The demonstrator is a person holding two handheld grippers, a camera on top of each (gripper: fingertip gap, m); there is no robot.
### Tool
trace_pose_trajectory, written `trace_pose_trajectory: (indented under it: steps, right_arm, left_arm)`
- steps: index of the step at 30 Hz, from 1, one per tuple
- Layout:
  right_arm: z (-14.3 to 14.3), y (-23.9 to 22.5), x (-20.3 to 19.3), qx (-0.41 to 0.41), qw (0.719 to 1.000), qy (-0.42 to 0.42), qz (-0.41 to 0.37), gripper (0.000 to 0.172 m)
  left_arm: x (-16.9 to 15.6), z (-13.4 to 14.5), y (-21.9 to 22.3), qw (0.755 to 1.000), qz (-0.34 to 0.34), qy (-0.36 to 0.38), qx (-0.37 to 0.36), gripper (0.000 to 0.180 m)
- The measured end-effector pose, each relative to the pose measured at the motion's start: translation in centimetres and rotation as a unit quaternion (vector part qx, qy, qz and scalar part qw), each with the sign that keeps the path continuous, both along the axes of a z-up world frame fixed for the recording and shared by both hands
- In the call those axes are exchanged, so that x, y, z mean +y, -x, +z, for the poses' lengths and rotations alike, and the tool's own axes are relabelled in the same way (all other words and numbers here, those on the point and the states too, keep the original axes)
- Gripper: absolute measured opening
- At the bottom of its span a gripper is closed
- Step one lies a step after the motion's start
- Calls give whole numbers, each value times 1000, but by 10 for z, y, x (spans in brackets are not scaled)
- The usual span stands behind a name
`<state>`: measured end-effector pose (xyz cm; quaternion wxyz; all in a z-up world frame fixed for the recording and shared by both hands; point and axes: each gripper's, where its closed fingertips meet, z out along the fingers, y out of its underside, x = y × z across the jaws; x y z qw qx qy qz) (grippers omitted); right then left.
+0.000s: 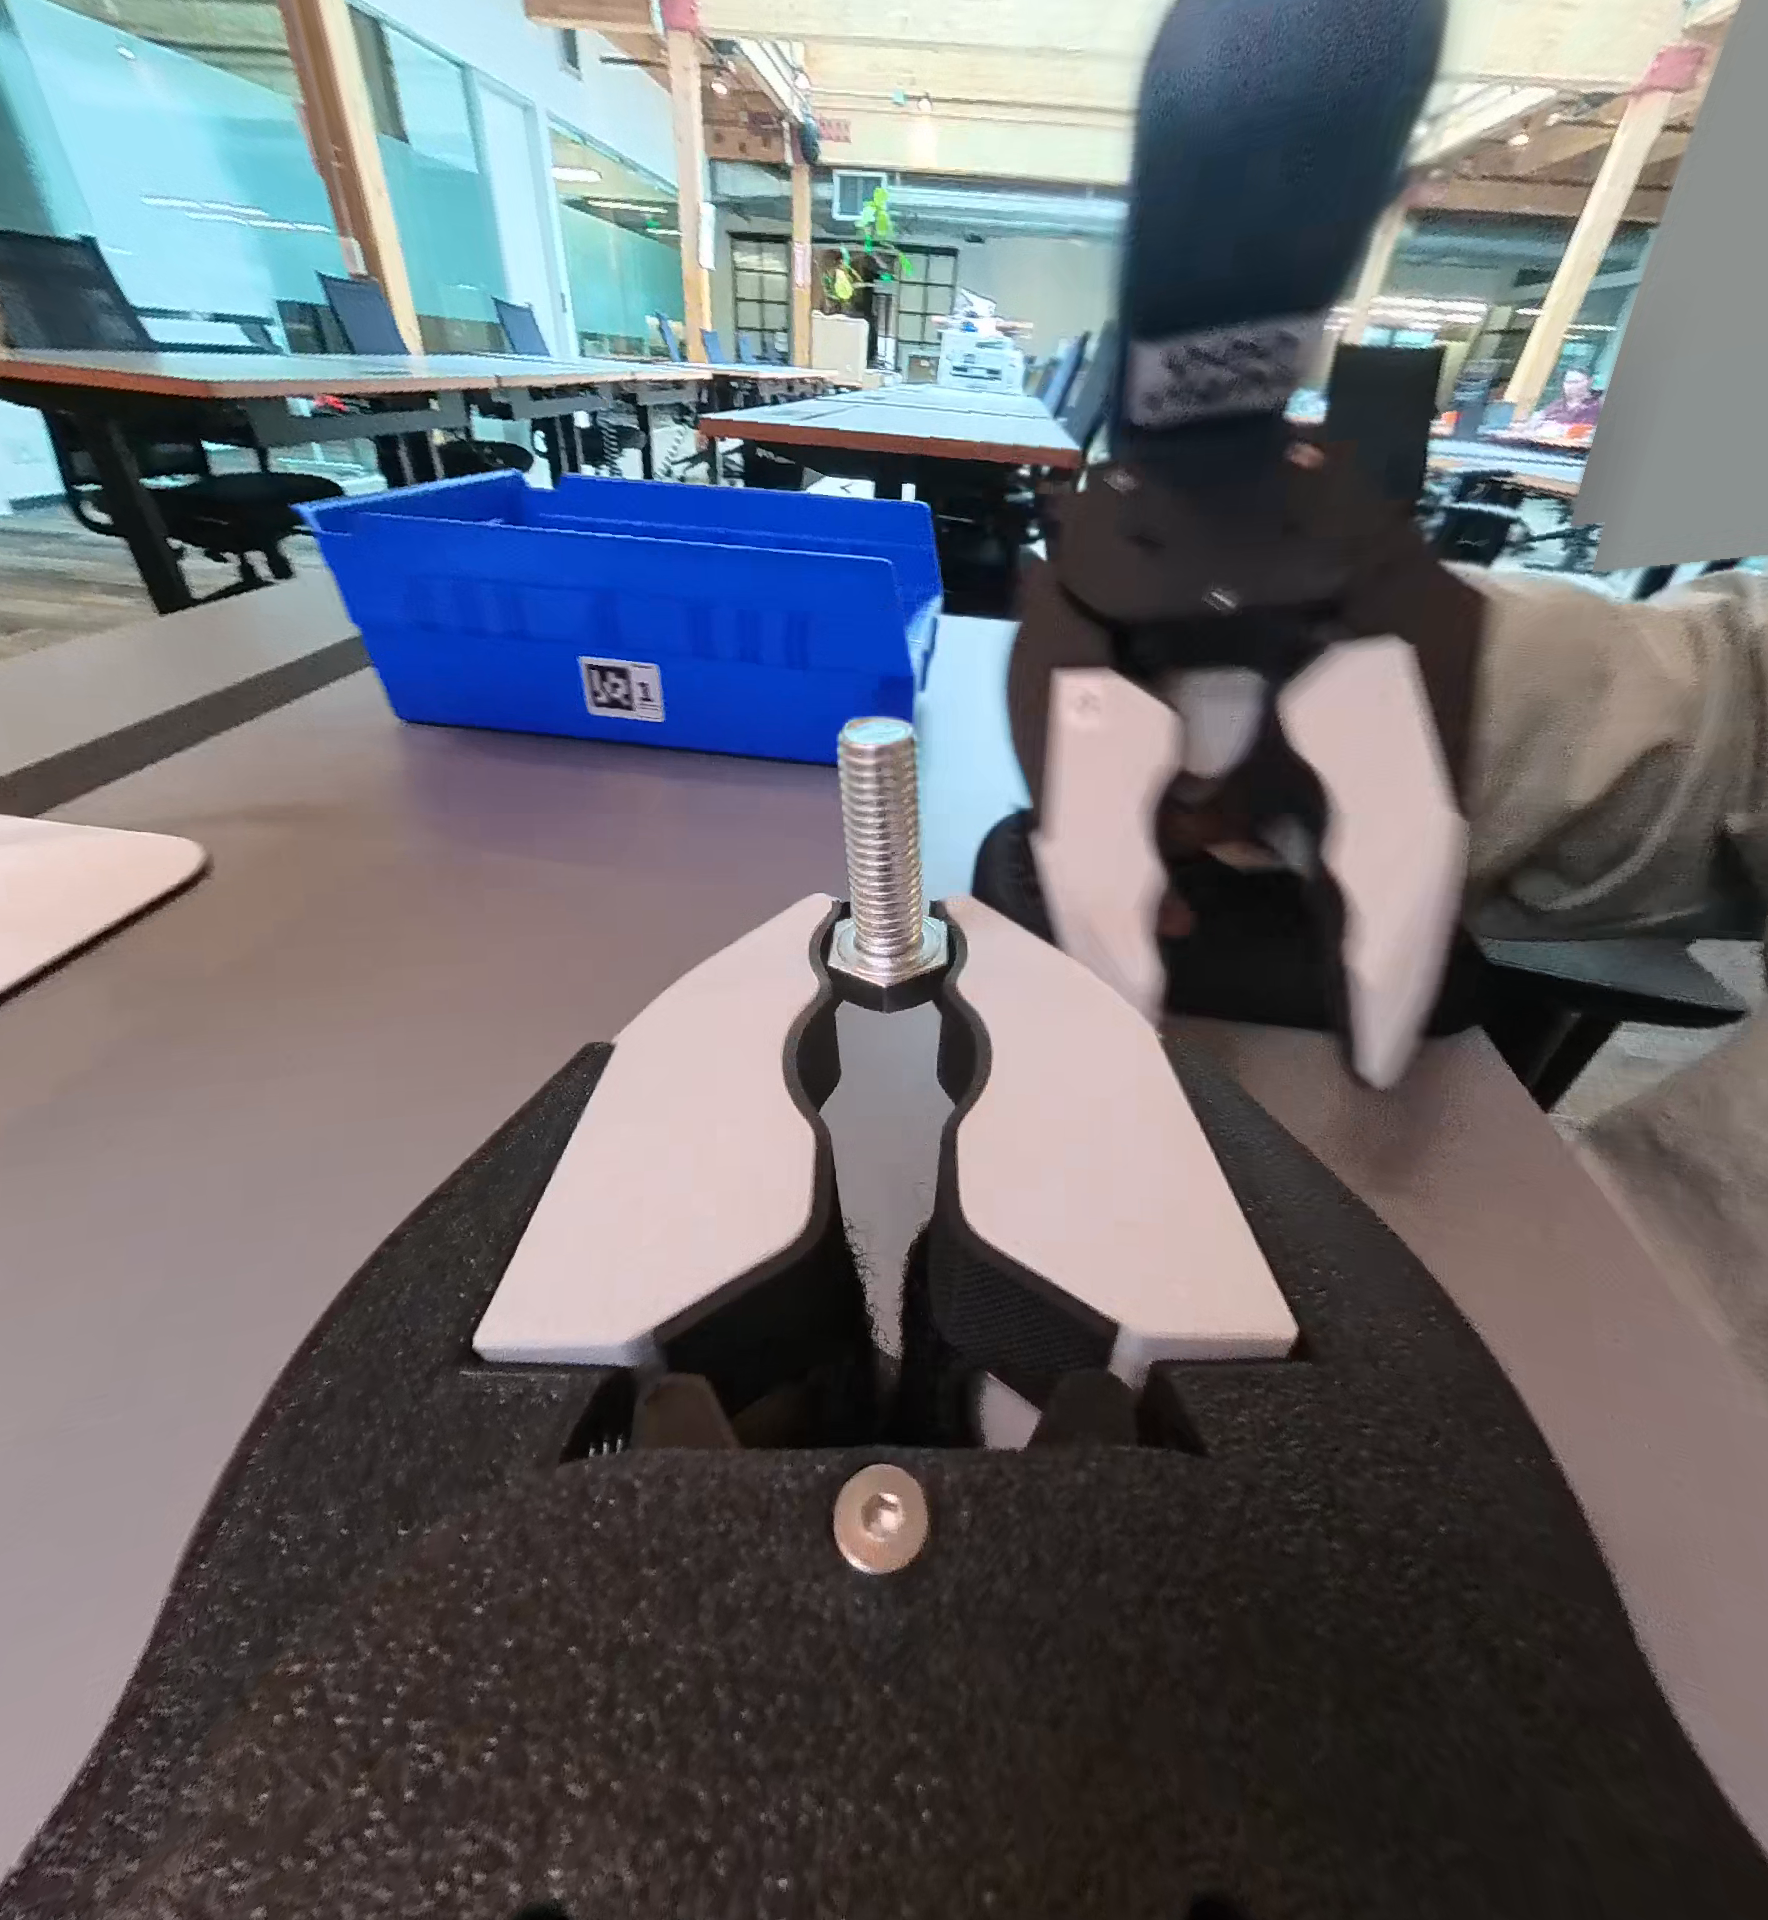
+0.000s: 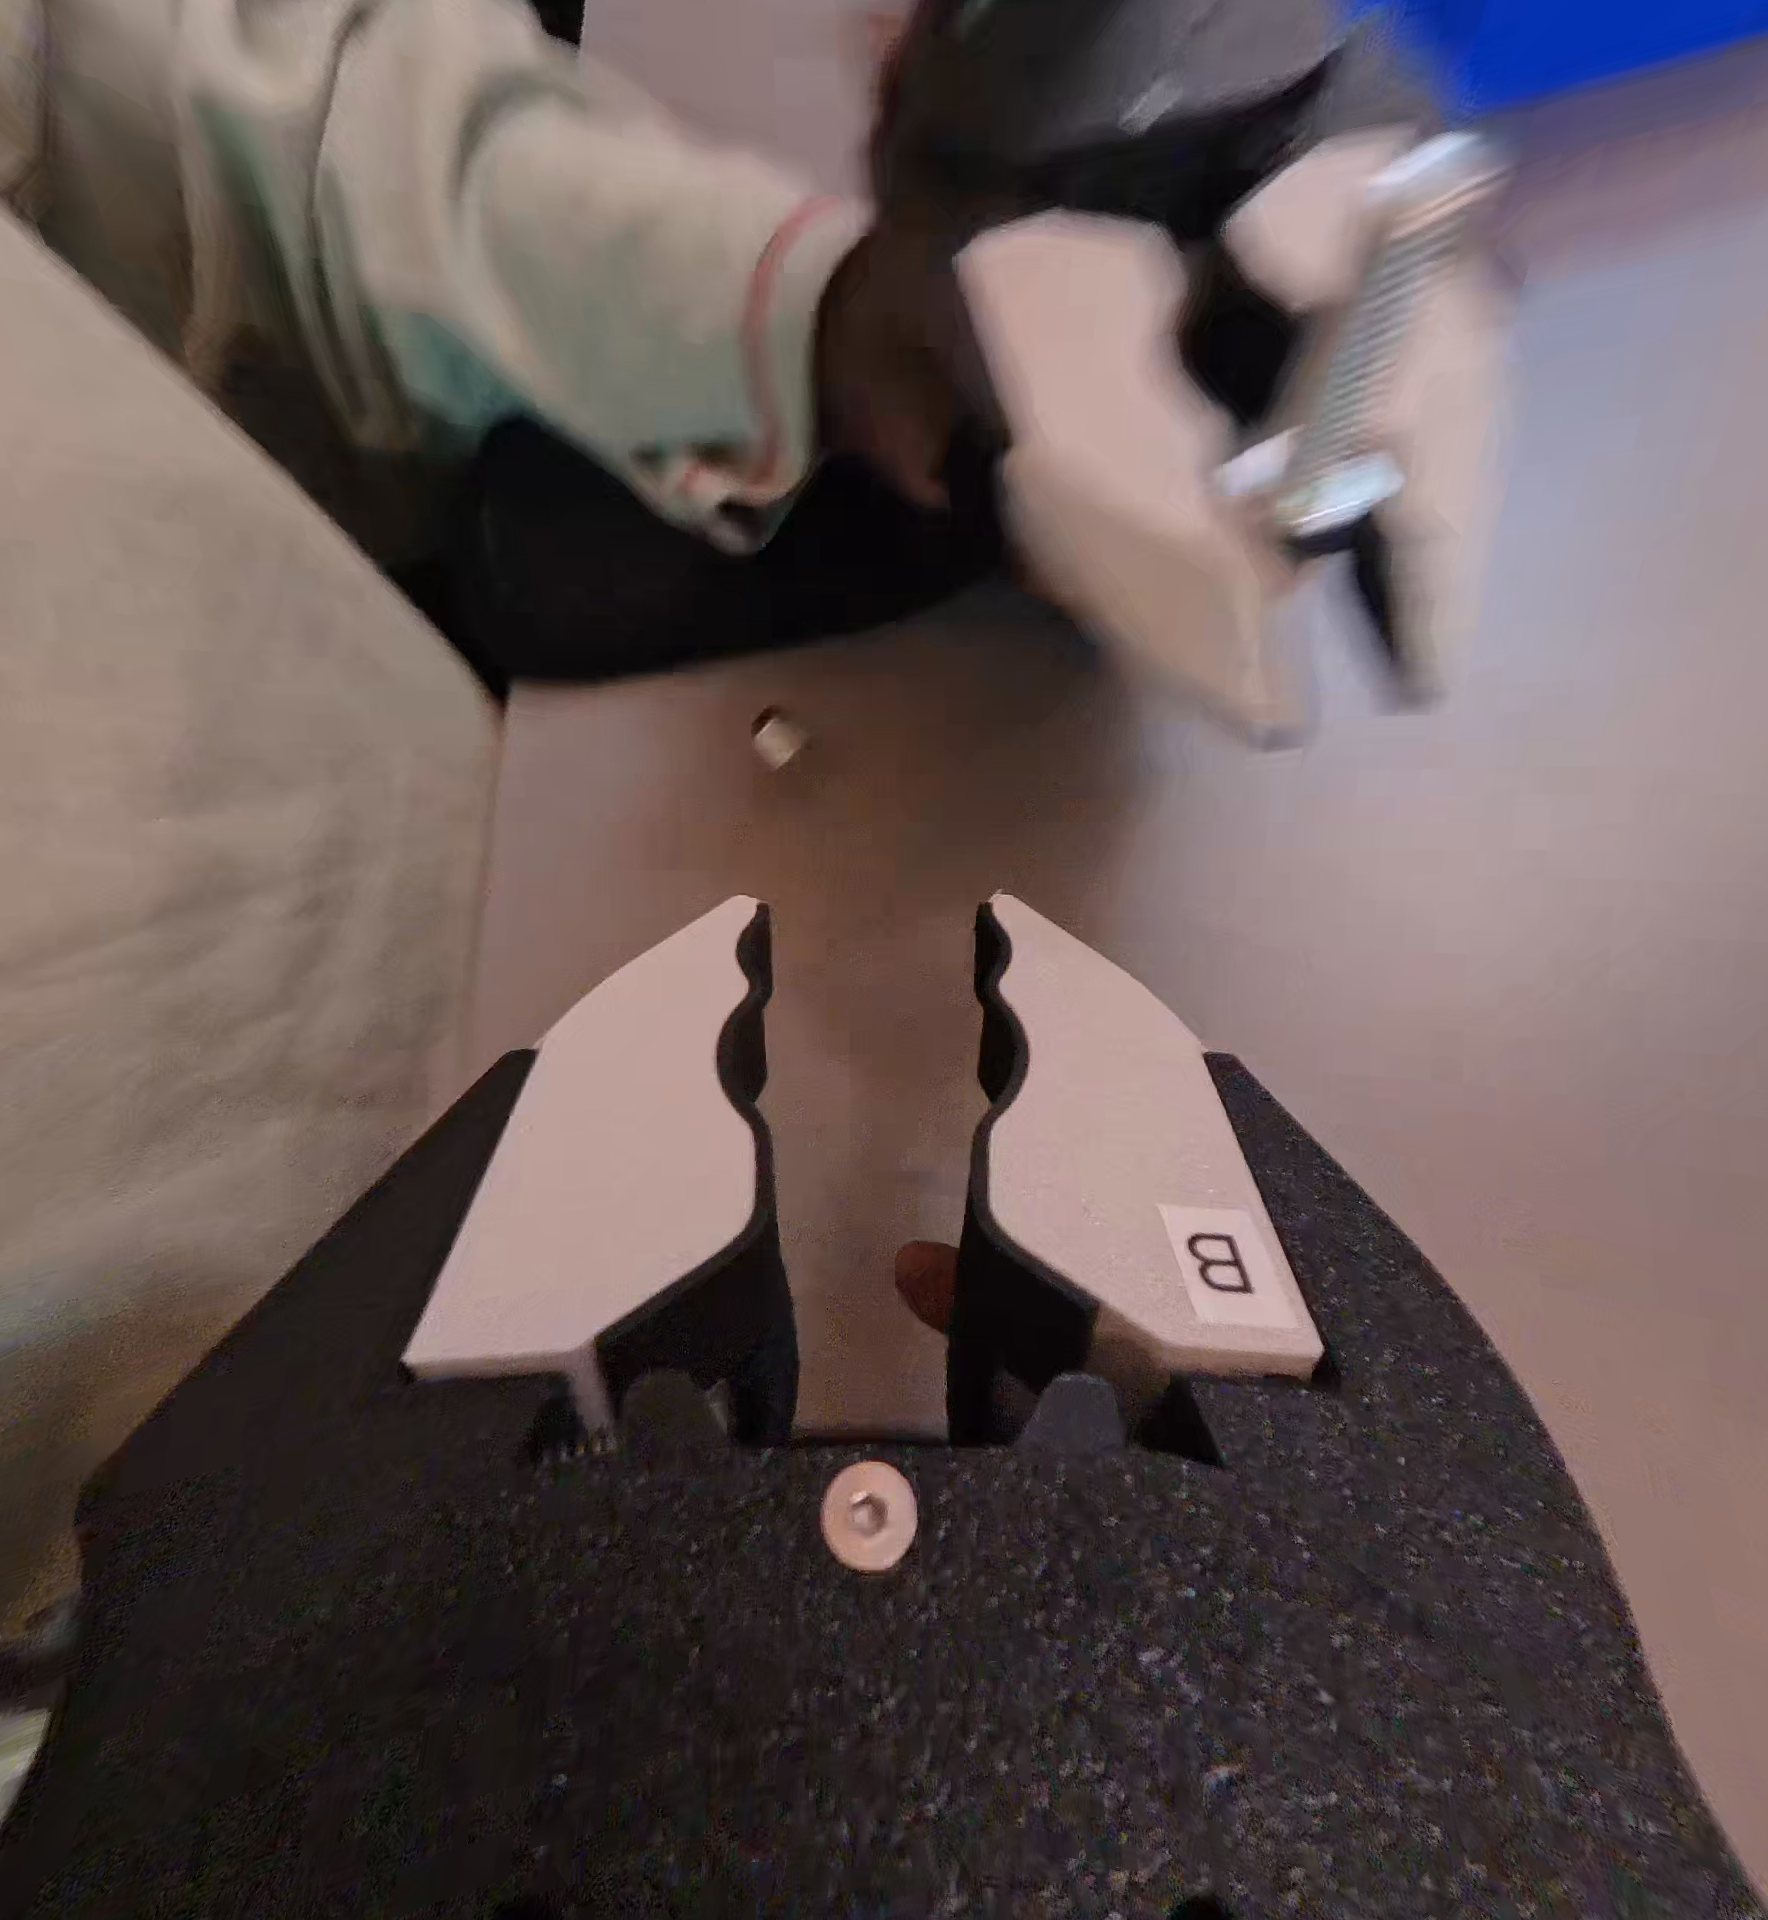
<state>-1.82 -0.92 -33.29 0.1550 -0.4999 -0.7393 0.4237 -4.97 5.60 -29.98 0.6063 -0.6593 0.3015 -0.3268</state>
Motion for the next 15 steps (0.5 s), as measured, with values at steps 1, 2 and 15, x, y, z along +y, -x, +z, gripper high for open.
trace_pose_trajectory:
  steps: [1,2,15]
  right_arm:
    - [-9,0,-16,-14,1000,-5,16,37]
    - [-18,4,-32,-22,999,-10,27,36]
    - [-56,35,-52,-7,989,-145,19,0]
  left_arm:
    - [2,0,3,1000,9,-4,3,14]
    - [4,0,6,1000,15,-7,6,14]
    - [4,-2,7,999,19,-16,26,14]
